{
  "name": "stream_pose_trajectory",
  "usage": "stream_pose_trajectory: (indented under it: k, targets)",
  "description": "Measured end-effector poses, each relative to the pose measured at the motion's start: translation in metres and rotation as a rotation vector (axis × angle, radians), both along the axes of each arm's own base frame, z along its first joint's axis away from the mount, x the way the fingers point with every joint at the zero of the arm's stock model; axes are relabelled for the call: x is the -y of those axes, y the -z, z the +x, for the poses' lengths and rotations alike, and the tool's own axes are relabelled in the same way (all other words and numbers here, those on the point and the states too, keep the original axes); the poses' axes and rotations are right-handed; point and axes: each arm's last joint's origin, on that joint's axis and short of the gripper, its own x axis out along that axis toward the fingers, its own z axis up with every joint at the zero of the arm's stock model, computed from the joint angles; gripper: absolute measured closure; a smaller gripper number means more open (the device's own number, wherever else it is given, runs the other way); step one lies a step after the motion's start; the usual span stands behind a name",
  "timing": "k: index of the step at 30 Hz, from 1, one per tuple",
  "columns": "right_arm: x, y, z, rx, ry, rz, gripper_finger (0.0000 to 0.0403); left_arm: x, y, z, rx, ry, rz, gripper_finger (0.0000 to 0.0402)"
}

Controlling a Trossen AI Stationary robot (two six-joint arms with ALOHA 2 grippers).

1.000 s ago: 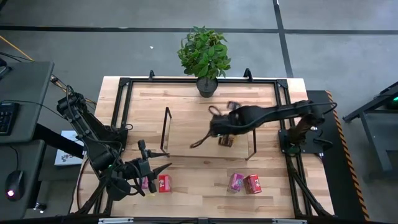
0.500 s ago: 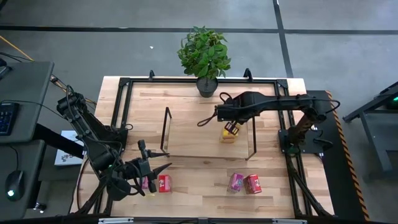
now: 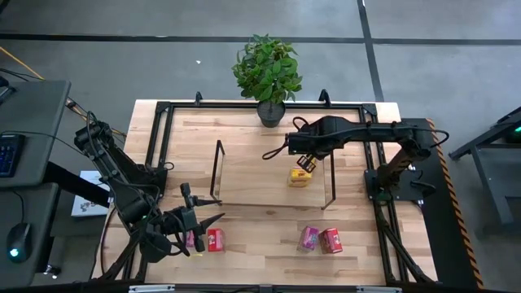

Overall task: Stack cereal on shelf
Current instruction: Adjust the yellow cereal box on the shelf

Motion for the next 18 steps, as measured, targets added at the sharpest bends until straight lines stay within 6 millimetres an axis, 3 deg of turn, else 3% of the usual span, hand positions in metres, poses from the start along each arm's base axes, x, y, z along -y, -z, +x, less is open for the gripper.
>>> stream_pose_trajectory:
  k: [9,18]
  targets:
    - [-0.007,-0.004,-0.004,0.023,-0.009,0.101,0.0403,0.001,0.001,0.0,-0.016,0.033,-0.029,0.0245]
    - [-0.013,0.023,-0.033,-0.072,0.009,0.147,0.0403,0.001,0.001,0.0,-0.016,0.034,-0.029,0.0245]
